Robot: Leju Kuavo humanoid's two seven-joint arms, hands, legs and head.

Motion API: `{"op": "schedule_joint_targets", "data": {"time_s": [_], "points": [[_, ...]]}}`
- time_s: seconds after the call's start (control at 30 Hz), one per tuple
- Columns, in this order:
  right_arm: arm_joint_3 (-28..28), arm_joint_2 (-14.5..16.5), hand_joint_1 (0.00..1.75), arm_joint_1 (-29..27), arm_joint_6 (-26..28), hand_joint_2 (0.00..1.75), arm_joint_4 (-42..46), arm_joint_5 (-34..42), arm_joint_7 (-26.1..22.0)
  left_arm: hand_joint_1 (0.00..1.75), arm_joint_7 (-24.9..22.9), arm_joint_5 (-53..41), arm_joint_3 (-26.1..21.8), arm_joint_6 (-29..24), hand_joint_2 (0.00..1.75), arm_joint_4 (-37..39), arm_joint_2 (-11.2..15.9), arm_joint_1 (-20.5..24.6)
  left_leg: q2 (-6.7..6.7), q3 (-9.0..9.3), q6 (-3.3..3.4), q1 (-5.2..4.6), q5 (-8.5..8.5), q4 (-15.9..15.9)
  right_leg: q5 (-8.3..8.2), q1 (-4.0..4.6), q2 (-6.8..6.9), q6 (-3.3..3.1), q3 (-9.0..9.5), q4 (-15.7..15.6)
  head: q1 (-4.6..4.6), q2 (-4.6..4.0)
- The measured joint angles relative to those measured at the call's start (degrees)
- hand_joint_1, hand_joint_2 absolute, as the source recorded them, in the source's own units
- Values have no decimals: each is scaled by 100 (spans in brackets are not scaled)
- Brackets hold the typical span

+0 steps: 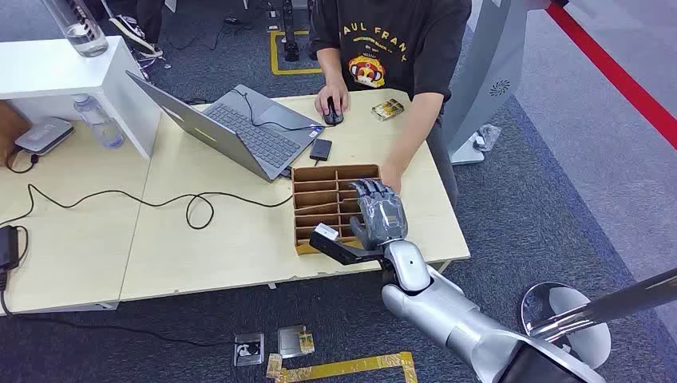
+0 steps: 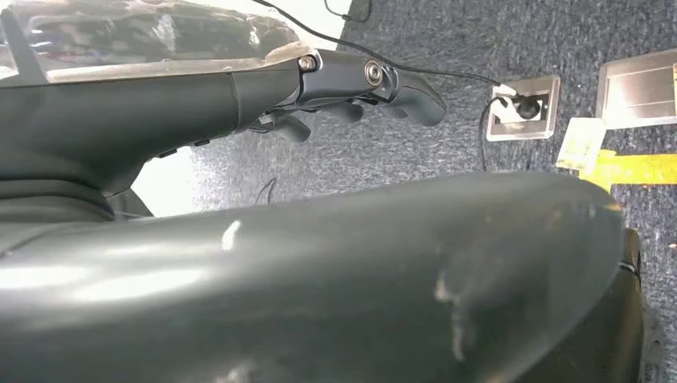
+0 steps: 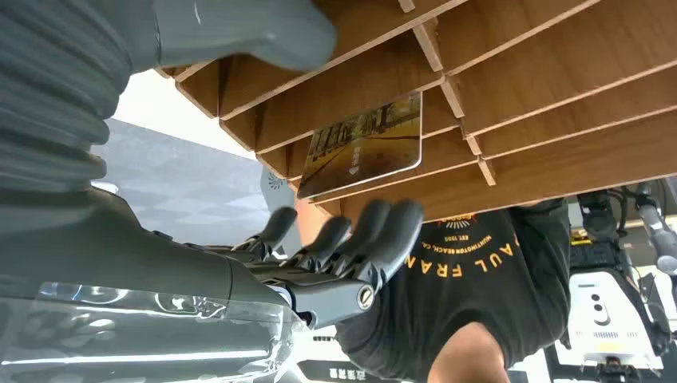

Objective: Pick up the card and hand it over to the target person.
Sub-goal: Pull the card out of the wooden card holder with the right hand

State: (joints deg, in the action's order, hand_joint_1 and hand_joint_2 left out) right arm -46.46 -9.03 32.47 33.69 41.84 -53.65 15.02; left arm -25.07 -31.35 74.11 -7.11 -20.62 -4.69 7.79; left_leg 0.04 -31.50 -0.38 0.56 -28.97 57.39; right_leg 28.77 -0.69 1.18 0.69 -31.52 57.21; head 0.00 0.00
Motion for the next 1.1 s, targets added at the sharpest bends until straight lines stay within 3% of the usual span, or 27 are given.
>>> {"op": "schedule_joint_targets", "data": {"time_s": [0.07,0.1,0.13,0.47,0.63,0.77,0.9,1.1], "points": [[-2,1,142,2,11,175,-8,13,-11,0,2,-12,3,9,0,-2,1,3,1,2,0,0,1,-2,-1,0,-2,-1,1,-2,0,0],[-5,1,160,4,23,175,-15,25,-22,0,4,-25,6,18,0,-5,3,6,2,4,0,0,1,-3,-1,0,-4,-1,3,-3,0,0],[-7,0,163,4,32,175,-17,31,-26,0,6,-34,10,26,0,-6,3,10,2,5,0,0,1,-5,-2,0,-5,-2,4,-4,0,0],[-76,57,150,22,184,175,-151,60,-91,0,34,-131,-20,78,0,-8,-6,33,0,11,0,1,1,-7,-1,2,-4,-2,10,-8,0,0],[-47,36,155,30,392,175,-41,17,-93,0,38,-158,-35,76,0,-5,-14,29,2,5,-1,1,0,-4,-1,1,-4,-2,4,-4,0,0],[109,-89,161,-70,607,175,557,-162,-12,0,40,-203,-68,82,0,-8,-16,23,3,3,-1,0,0,-3,-1,1,-6,-2,1,-2,0,0],[803,-116,168,-427,631,175,1548,-610,-25,0,41,-238,-97,83,0,-14,-20,14,1,-3,-1,0,-3,3,3,1,-2,-2,-5,4,0,0],[1651,113,171,-802,631,175,2063,-1024,-412,0,52,-283,-135,77,0,-16,-34,-4,0,0,-1,0,-2,1,2,0,-3,-3,-1,2,0,0]]}}
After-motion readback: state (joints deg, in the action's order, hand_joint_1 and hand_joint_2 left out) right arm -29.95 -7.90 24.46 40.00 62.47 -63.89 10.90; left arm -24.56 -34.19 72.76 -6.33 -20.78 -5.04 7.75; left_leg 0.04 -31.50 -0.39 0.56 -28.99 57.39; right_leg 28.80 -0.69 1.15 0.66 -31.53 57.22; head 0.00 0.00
